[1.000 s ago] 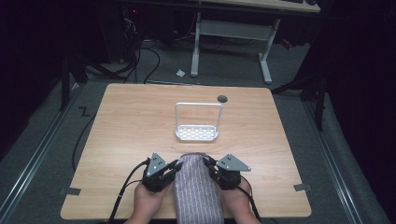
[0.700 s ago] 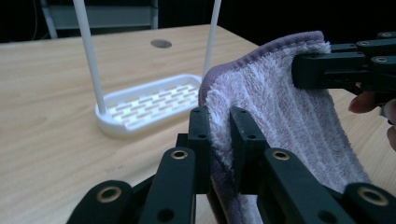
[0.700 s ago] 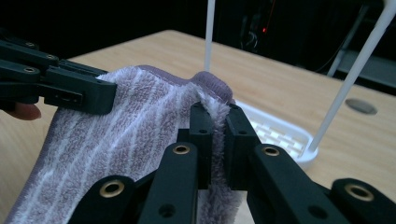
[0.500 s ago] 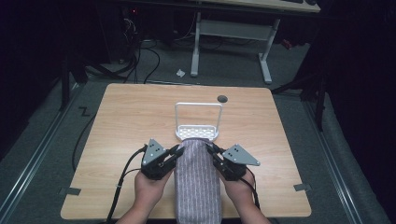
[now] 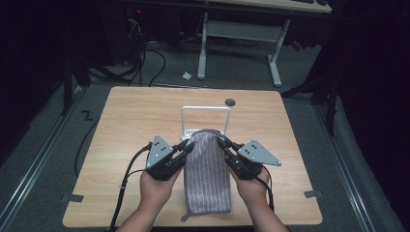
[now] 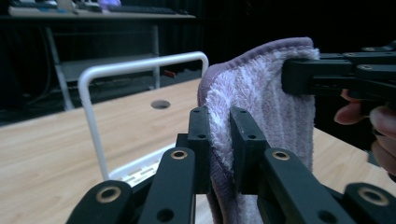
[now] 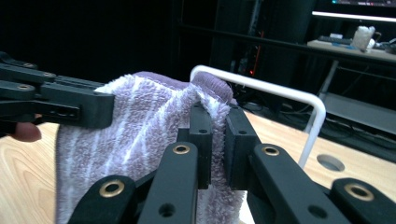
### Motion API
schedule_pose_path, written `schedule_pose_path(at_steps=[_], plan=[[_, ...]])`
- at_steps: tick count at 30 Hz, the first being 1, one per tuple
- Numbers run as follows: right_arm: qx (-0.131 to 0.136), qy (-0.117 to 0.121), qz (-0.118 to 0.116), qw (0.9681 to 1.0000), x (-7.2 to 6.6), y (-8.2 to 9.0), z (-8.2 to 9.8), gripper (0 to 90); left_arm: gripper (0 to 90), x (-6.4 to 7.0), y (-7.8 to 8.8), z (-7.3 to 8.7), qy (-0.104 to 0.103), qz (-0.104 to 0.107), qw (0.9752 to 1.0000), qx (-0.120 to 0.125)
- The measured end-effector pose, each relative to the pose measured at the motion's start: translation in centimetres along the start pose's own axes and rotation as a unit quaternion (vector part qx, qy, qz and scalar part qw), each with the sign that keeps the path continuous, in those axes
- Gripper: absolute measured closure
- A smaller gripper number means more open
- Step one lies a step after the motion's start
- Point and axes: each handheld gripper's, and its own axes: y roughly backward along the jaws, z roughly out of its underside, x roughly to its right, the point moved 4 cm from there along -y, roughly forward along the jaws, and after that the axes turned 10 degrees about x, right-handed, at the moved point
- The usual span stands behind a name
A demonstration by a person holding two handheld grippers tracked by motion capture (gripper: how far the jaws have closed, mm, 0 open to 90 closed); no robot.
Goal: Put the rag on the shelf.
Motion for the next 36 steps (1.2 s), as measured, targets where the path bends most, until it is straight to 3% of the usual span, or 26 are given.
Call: schedule_pose_path(at_steps=[6, 8, 16, 23, 28, 31, 36], plan=[[0.01, 0.004, -0.004, 0.9999, -0.2, 0.0, -1.4, 83.9, 79.6, -0.1, 0.2, -1.9, -0.011, -0.008, 0.9998, 0.017], [0.017, 0.004, -0.005, 0.9998, -0.3, -0.1, -2.1, 83.9, 78.7, -0.2, 0.3, -2.3, -0.006, -0.003, 0.9997, 0.023], [0.031, 0.007, -0.001, 0.9995, 0.1, -0.4, -3.7, 83.8, 79.6, -0.4, 0.1, -4.3, -0.025, 0.005, 0.9992, 0.031], [0.044, 0.004, 0.006, 0.999, 0.9, -0.7, -5.3, 83.9, 79.6, -0.6, -0.3, -6.2, -0.041, -0.004, 0.9977, 0.054], [0.046, -0.004, 0.014, 0.9988, 1.8, -1.0, -6.5, 83.9, 79.8, -1.0, -0.9, -6.9, -0.039, -0.007, 0.9974, 0.06], [0.048, 0.0, 0.015, 0.9987, 2.1, -1.1, -6.9, 83.9, 79.9, -1.3, -1.5, -7.3, -0.037, 0.012, 0.9967, 0.071], [0.051, -0.012, 0.016, 0.9985, 3.3, -1.6, -7.2, 84.0, 80.1, -2.5, -2.5, -7.7, -0.036, 0.004, 0.9973, 0.064]])
